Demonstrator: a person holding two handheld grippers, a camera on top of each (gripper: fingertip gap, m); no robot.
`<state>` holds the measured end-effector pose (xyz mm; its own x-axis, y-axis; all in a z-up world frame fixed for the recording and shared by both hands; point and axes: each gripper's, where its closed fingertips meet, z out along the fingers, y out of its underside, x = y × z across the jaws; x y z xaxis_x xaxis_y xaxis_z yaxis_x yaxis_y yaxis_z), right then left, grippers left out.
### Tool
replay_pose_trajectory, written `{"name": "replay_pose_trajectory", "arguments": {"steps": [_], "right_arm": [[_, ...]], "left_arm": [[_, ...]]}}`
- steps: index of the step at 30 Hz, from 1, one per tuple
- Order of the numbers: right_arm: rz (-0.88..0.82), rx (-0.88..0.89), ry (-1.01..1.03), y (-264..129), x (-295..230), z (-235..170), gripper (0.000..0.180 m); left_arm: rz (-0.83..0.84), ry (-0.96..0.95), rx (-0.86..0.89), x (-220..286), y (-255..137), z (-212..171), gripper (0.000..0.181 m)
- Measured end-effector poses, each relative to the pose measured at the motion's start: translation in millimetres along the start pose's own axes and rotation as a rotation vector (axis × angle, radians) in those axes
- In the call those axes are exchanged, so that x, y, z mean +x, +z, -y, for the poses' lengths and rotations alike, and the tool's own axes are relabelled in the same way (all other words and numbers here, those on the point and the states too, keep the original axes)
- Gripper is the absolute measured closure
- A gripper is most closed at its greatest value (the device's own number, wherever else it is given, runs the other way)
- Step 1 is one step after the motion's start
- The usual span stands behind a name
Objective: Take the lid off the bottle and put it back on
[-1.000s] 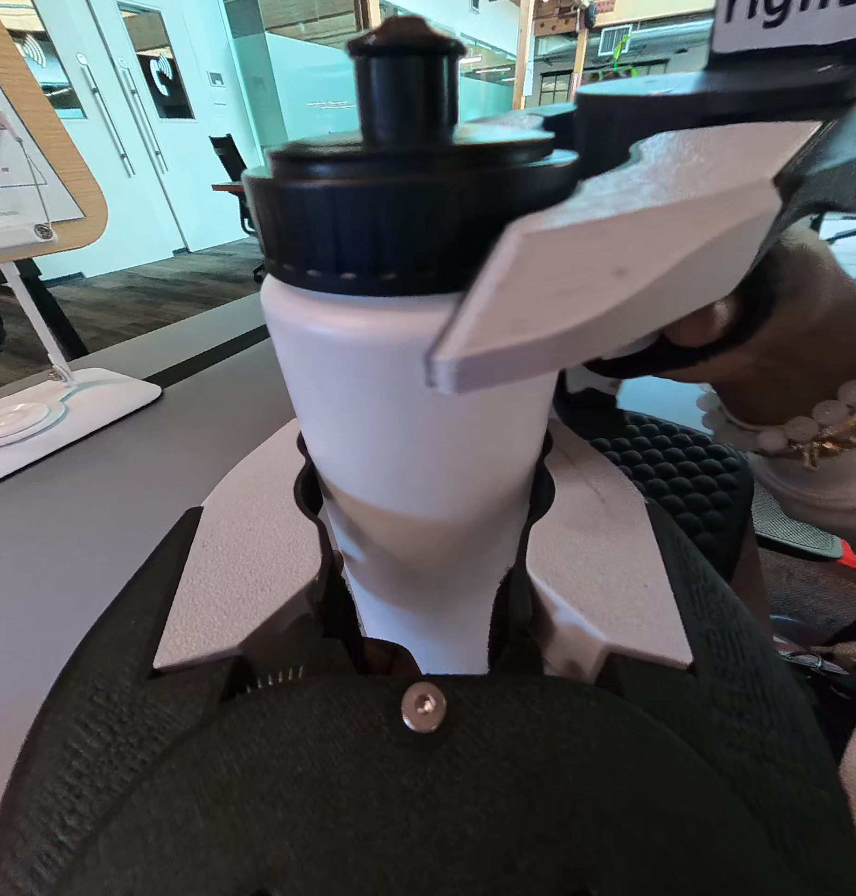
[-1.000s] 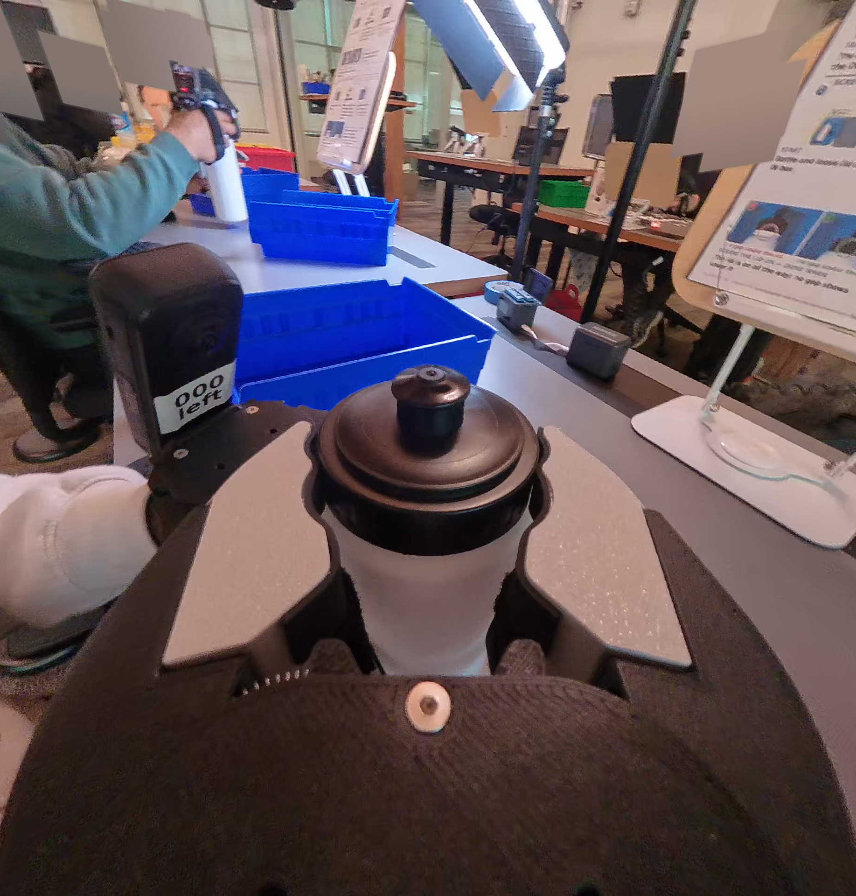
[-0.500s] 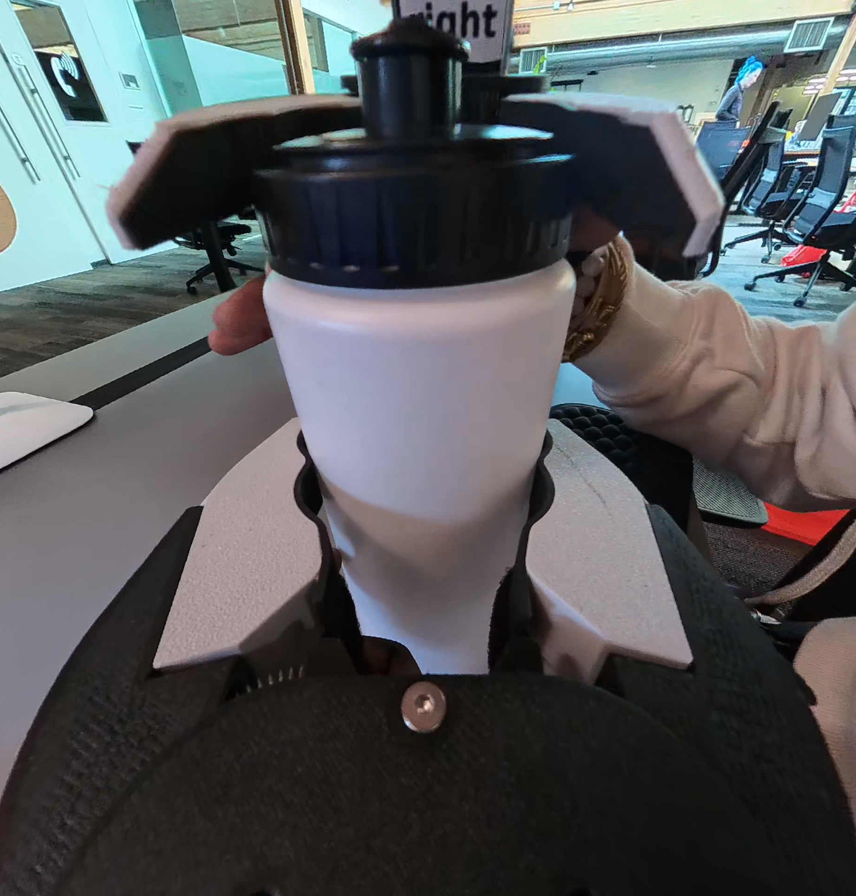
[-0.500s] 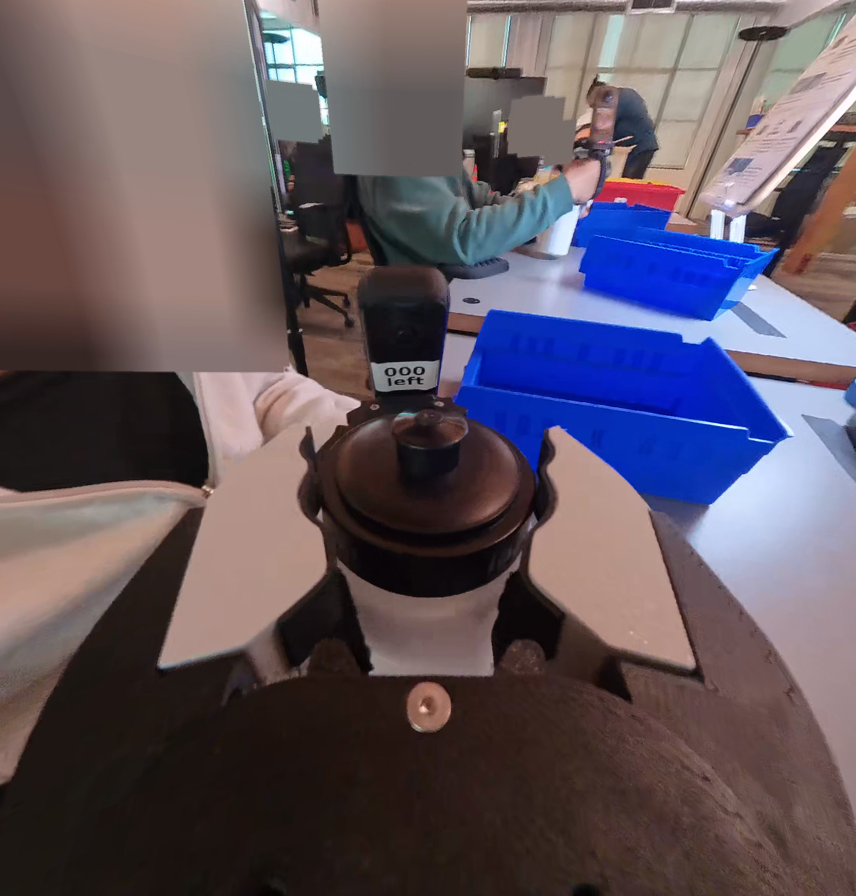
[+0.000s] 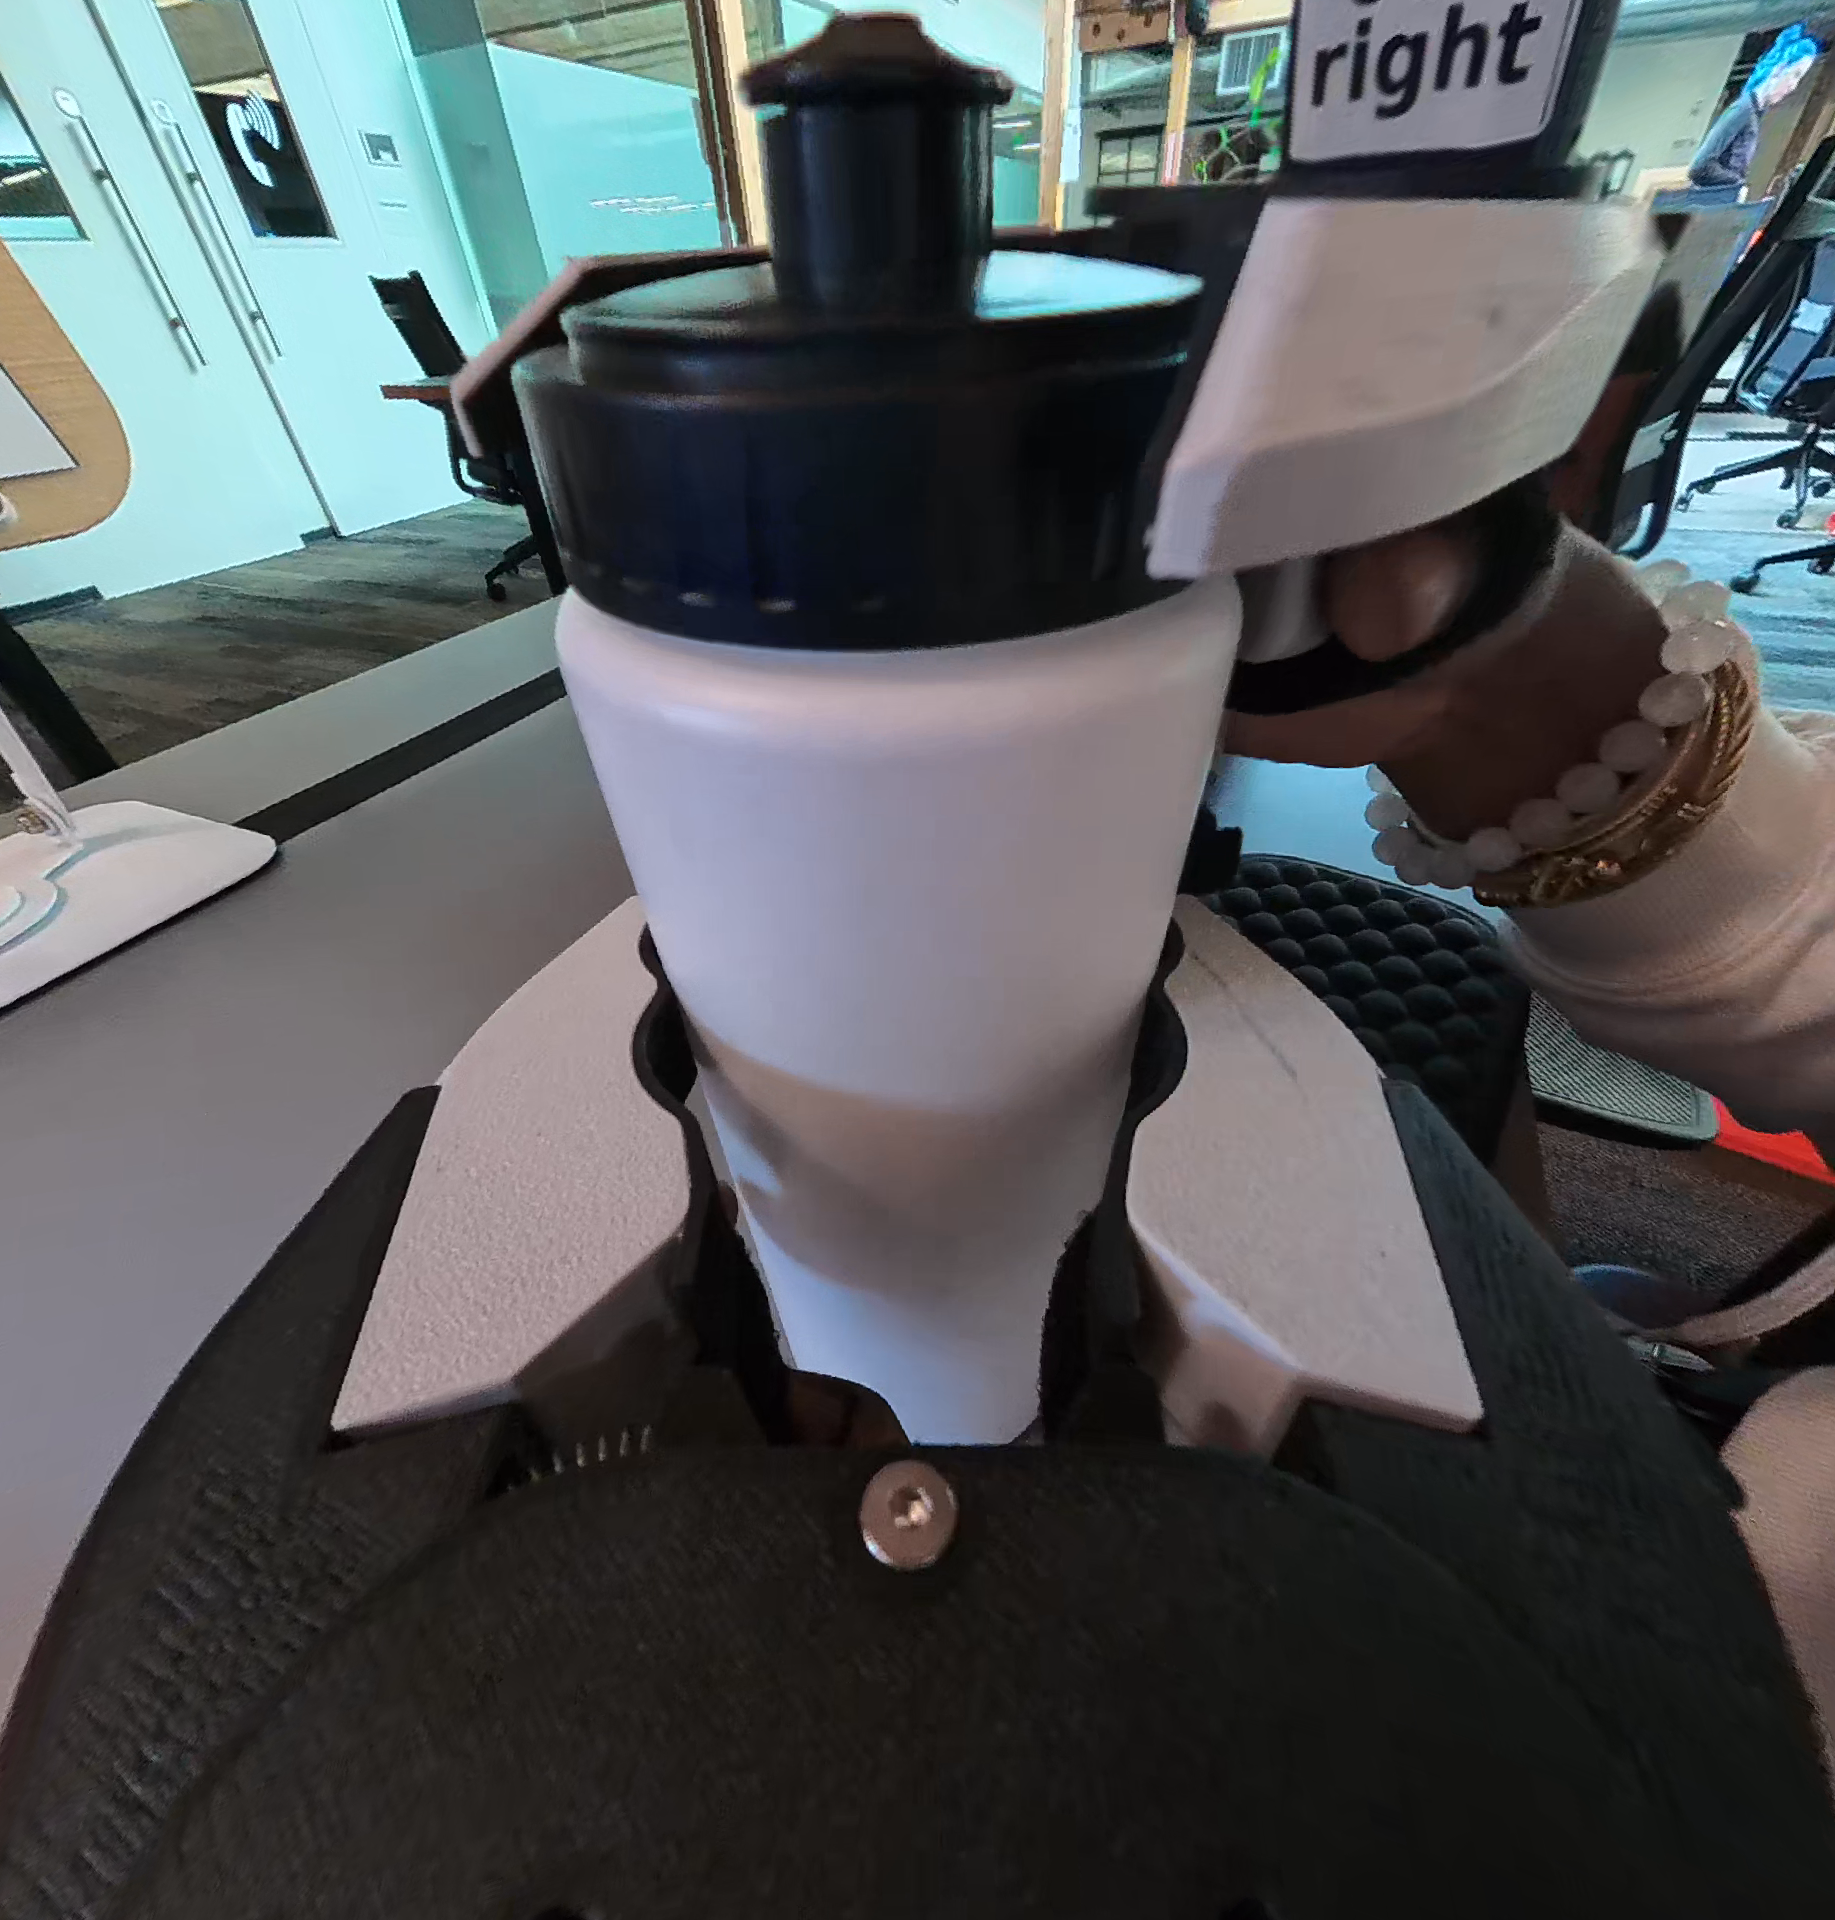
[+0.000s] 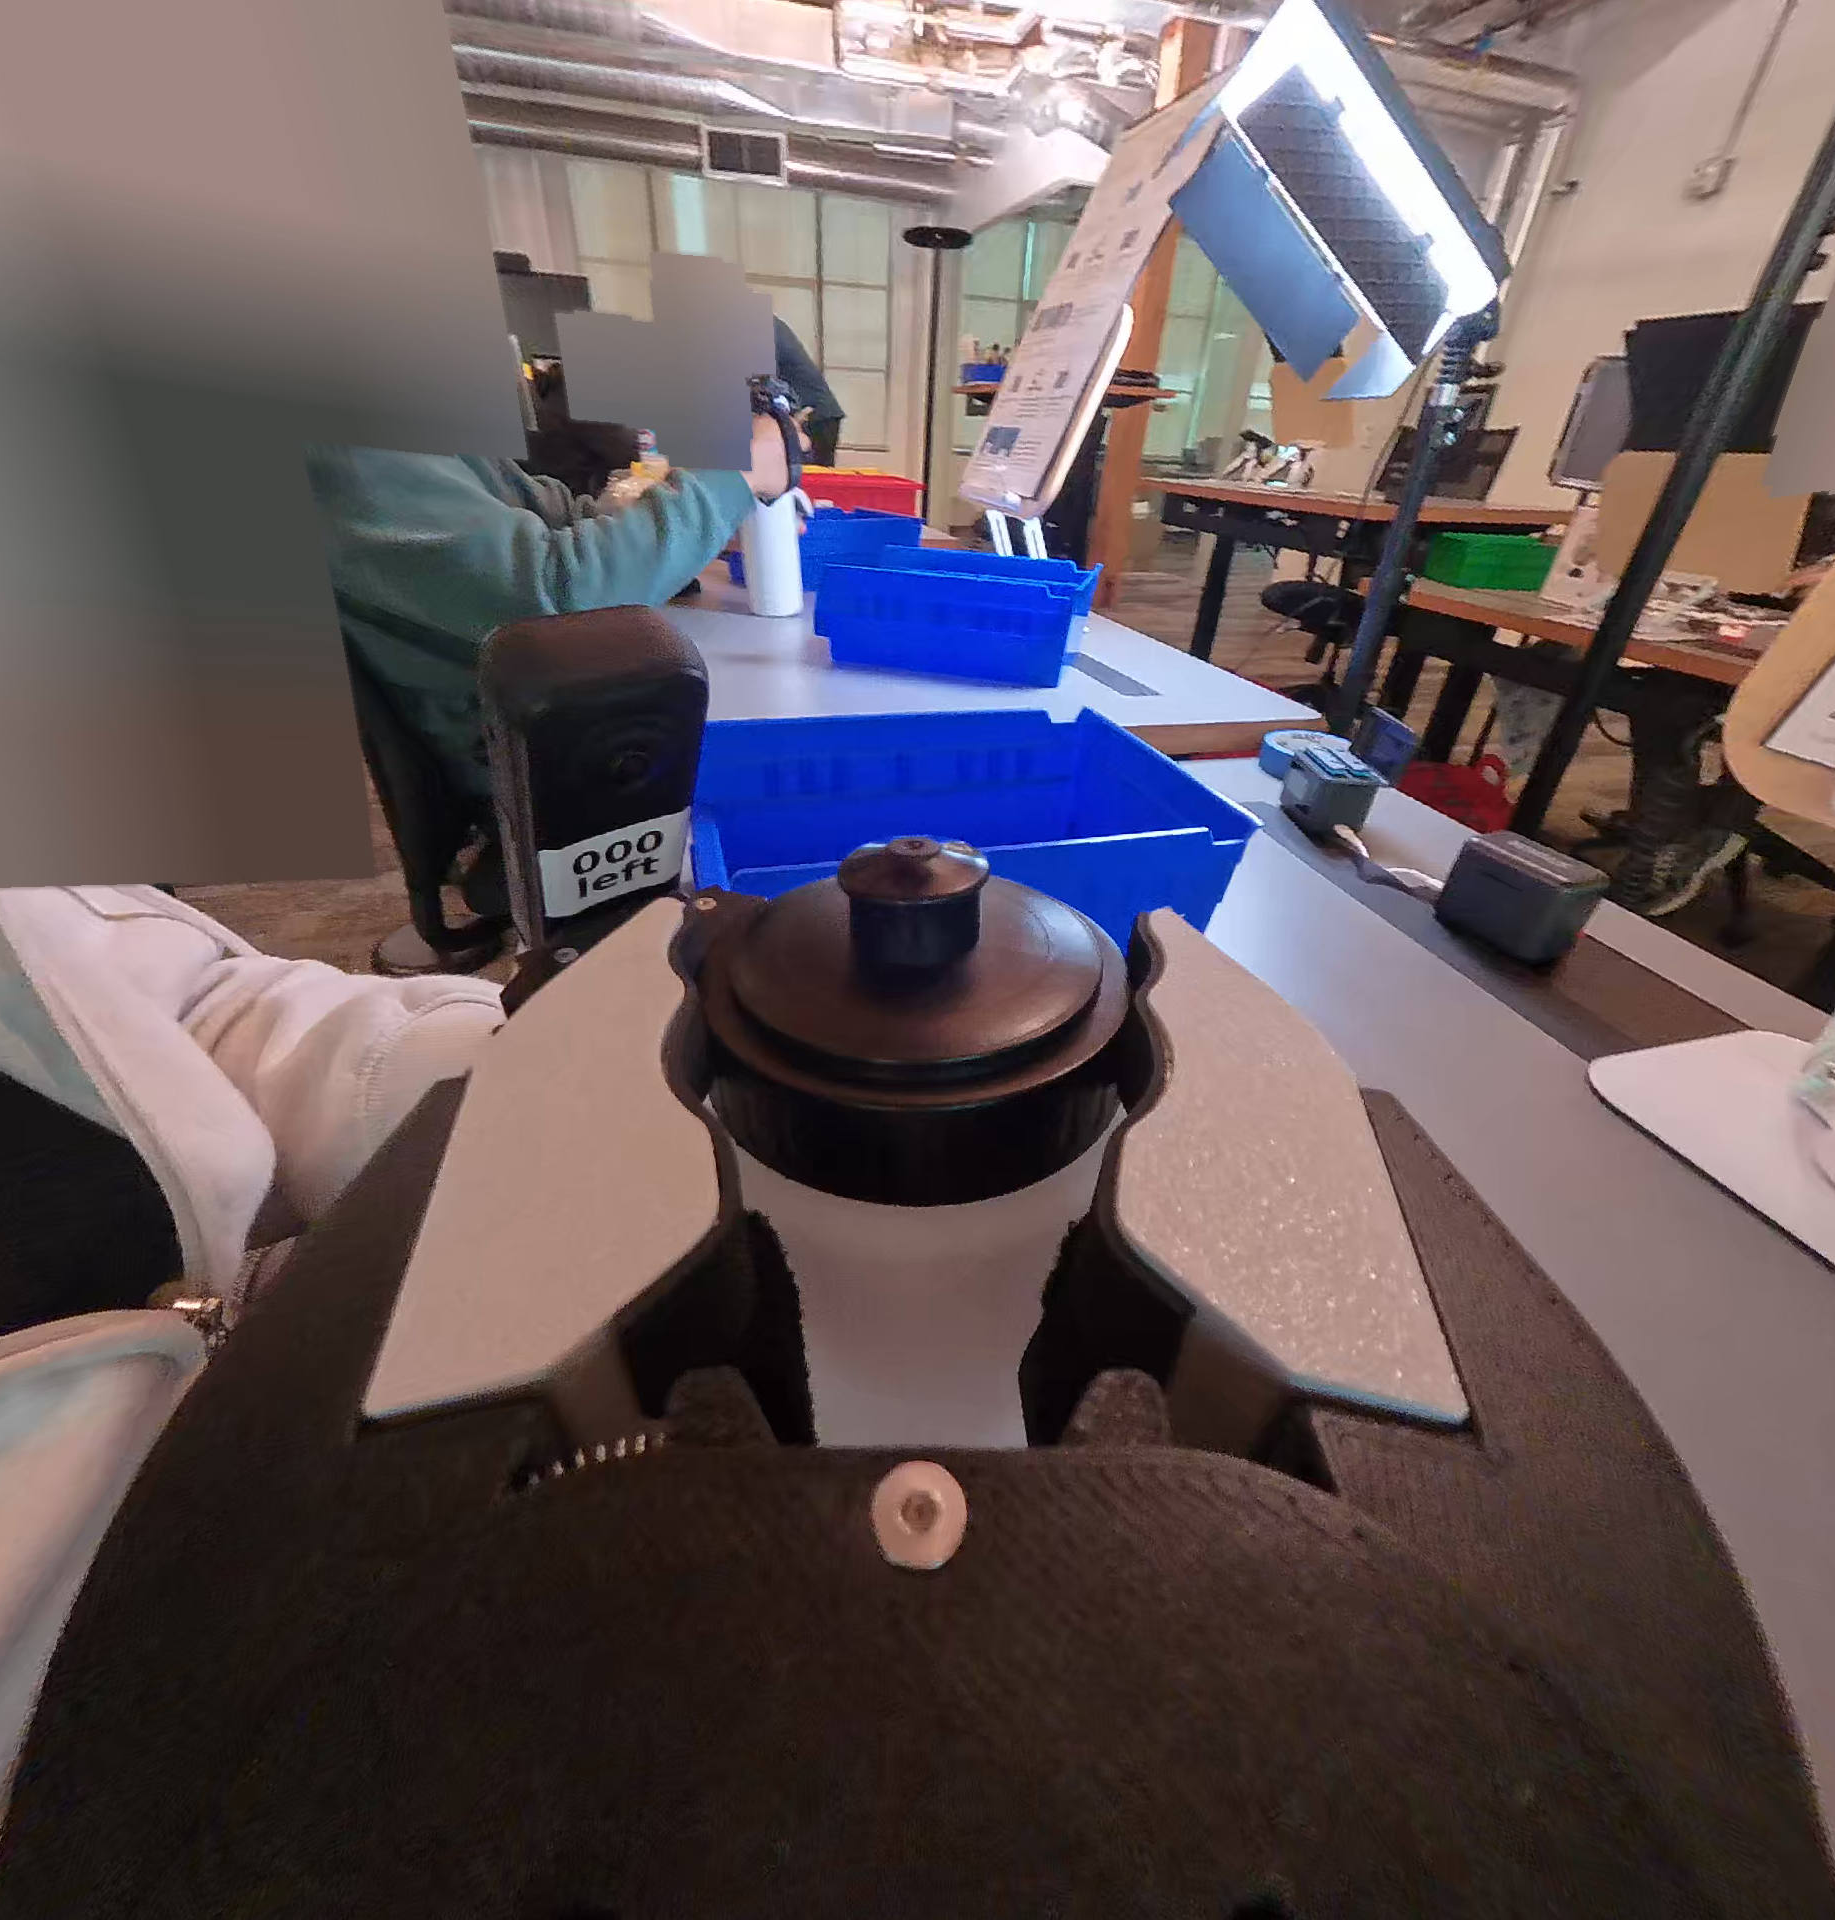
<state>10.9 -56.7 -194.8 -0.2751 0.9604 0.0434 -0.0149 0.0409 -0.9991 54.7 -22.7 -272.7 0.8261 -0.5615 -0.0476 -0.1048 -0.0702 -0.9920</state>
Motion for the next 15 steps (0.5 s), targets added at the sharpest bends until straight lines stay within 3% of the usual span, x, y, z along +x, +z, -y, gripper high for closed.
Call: {"name": "replay_pose_trajectory", "arguments": {"steps": [10, 12, 15], "right_arm": [[-0.057, 0.055, -0.017, 2.5, 0.5, 2.3, 0.101], [-0.076, 0.117, -0.02, -1.4, 4.3, 7.5, 0.065], [-0.155, 0.215, -0.055, -16.8, 11.5, 14.0, 0.053]], "left_arm": [[0.007, -0.034, 0.052, -3.8, -2.7, 2.1, 0.095], [0.037, -0.141, 0.127, -19.1, -9.9, 8.4, 0.095], [0.085, -0.364, 0.362, -52.1, -37.5, 31.3, 0.095]]}}
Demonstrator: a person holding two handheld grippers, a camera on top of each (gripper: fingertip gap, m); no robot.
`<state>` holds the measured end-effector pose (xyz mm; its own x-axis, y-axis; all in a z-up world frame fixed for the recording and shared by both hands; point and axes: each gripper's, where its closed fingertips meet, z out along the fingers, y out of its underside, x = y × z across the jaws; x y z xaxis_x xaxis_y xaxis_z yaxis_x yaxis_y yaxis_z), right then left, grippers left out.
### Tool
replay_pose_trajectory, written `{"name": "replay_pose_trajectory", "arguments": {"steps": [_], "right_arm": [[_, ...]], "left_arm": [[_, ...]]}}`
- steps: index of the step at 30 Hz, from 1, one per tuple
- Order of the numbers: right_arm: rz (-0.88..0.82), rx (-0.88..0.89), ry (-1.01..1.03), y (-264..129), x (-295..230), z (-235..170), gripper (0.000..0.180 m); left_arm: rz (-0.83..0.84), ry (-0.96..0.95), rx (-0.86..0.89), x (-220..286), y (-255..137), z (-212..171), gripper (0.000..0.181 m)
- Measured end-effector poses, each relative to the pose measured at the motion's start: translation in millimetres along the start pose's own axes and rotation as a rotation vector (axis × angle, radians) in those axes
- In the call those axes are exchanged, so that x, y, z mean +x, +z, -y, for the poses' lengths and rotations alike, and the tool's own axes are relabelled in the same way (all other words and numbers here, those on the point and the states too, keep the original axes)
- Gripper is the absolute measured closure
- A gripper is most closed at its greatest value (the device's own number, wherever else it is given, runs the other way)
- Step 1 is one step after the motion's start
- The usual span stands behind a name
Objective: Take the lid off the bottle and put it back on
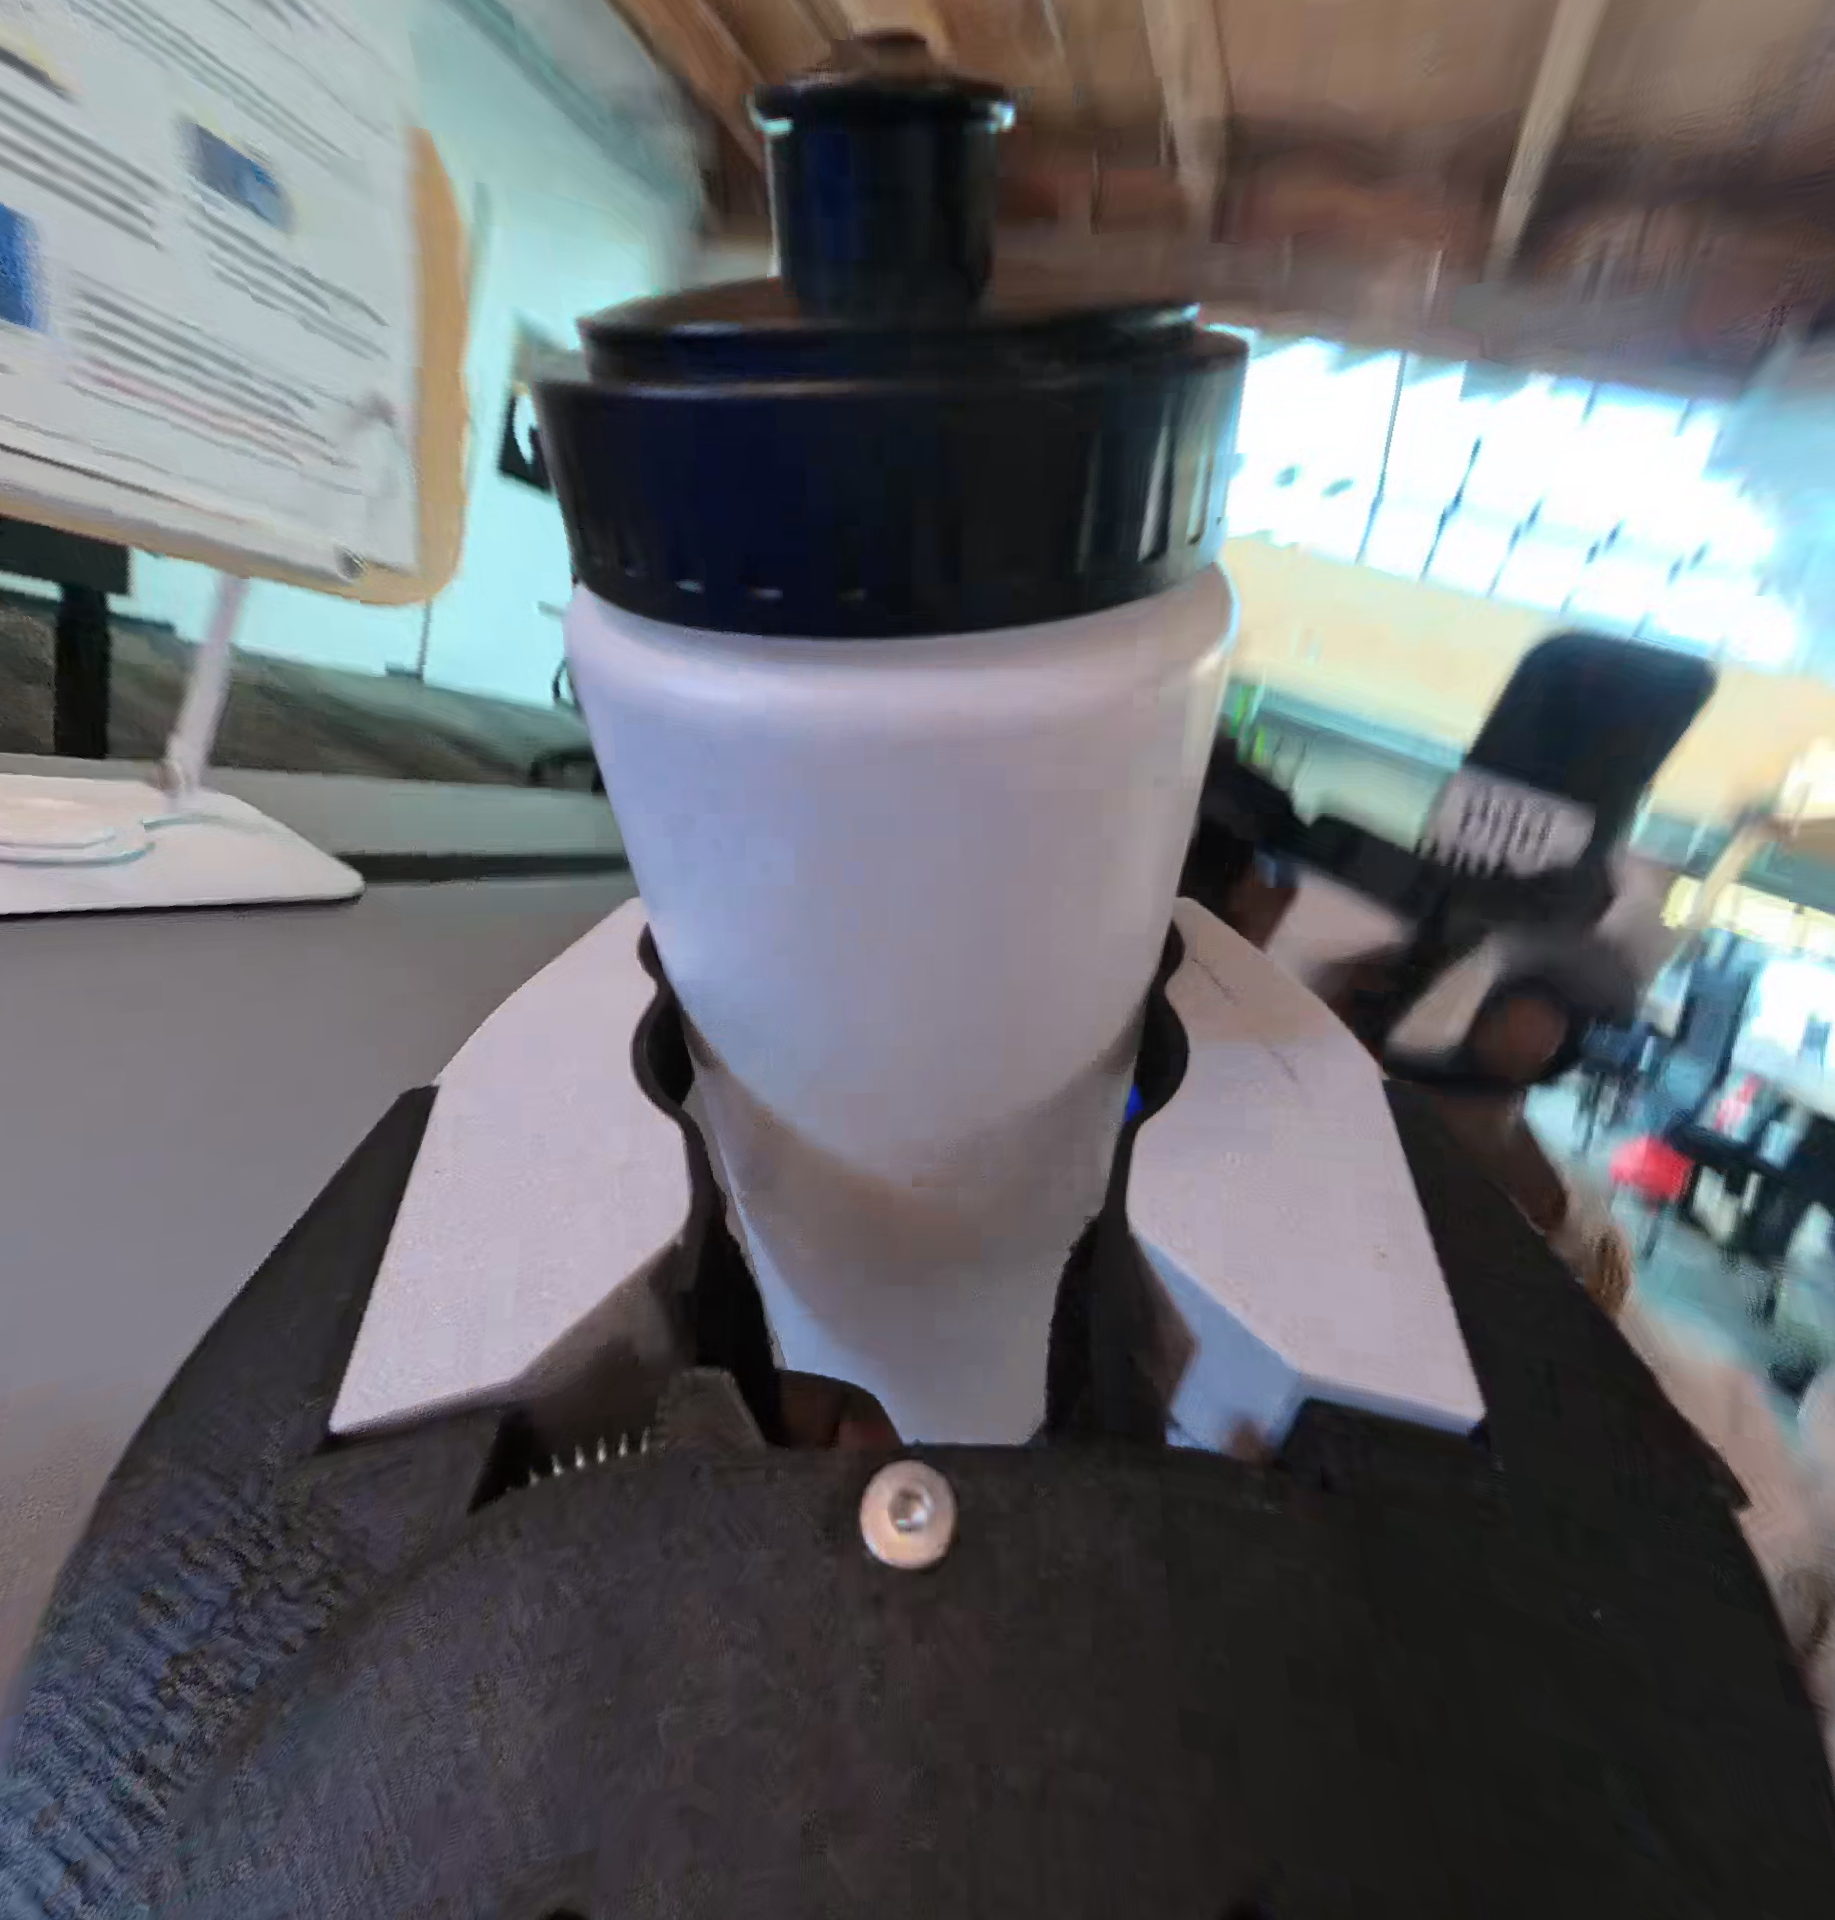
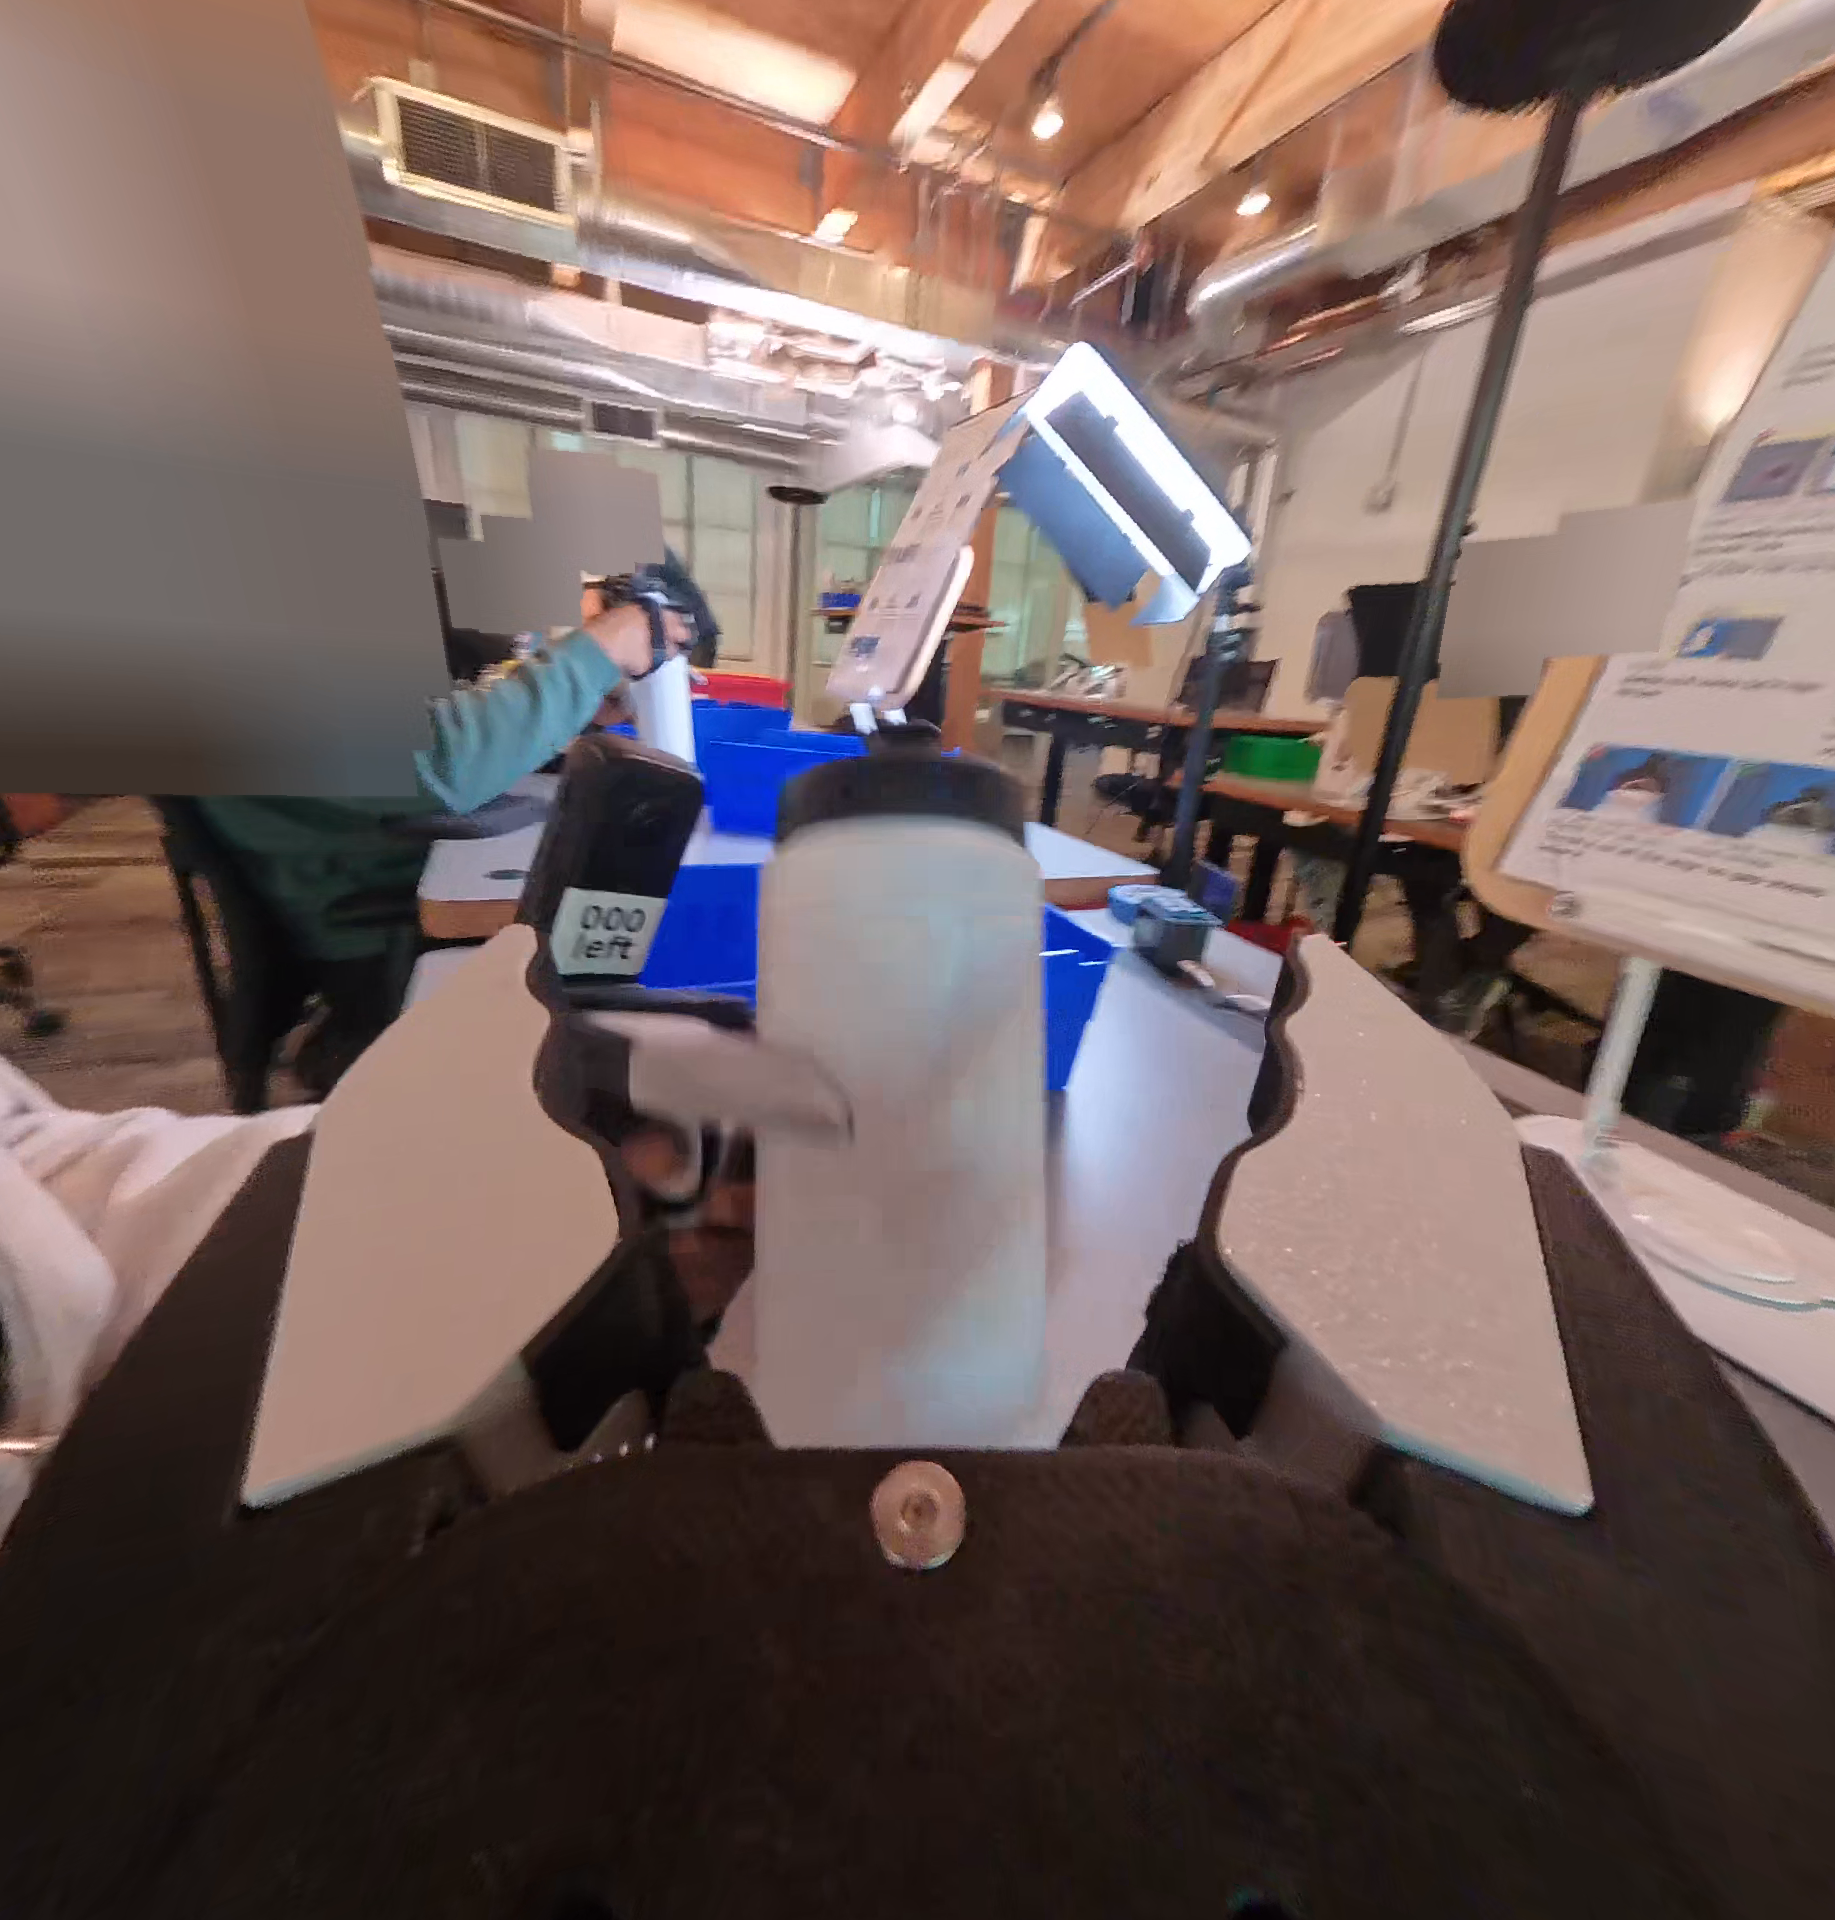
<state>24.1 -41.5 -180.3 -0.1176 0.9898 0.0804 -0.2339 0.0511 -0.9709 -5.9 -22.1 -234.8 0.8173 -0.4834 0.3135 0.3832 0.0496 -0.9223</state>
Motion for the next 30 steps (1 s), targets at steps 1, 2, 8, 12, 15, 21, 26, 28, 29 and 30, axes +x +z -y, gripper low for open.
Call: {"name": "replay_pose_trajectory", "arguments": {"steps": [1, 2, 8, 12, 15, 21, 26, 28, 29, 30], "right_arm": [[-0.035, -0.011, -0.032, -2.8, 3.3, -4.1, 0.052], [-0.062, -0.056, -0.069, -3.7, 4.9, -13.2, 0.05], [-0.232, -0.39, -0.453, 7.9, 5.7, -62.4, 0.047], [-0.253, -0.456, -0.638, 18.5, 0.5, -66.8, 0.063], [-0.215, -0.49, -0.691, 19.9, -6.8, -71.2, 0.077], [-0.226, -0.404, -0.685, 11.6, -9.6, -60.6, 0.094], [-0.366, -0.314, -0.622, -14.0, 28.0, -26.7, 0.094], [-0.459, -0.303, -0.566, -36.6, 57.3, -2.1, 0.095], [-0.525, -0.315, -0.534, -53.0, 77.0, 11.0, 0.094], [-0.582, -0.34, -0.487, -71.5, 97.5, 22.4, 0.094]], "left_arm": [[0.01, -0.054, 0.085, -6.2, -5.9, 13.1, 0.095], [0.015, -0.083, 0.155, -9.9, -11.3, 23.5, 0.095], [-0.014, 0.166, 0.269, 15.3, -17.9, 39.6, 0.095], [-0.124, 0.232, 0.234, 38.6, -14.3, 30.9, 0.095], [-0.175, 0.227, 0.221, 45.4, -14.0, 28.3, 0.095], [-0.231, 0.185, 0.257, 52.7, -15.8, 33.3, 0.087], [-0.128, 0.243, 0.335, 43.0, -19.6, 45.4, 0.062], [-0.037, 0.311, 0.348, 34.2, -19.8, 46.9, 0.061], [-0.001, 0.34, 0.343, 30.7, -19.7, 46.5, 0.061], [0.026, 0.358, 0.337, 28.2, -19.8, 46.1, 0.063]]}}
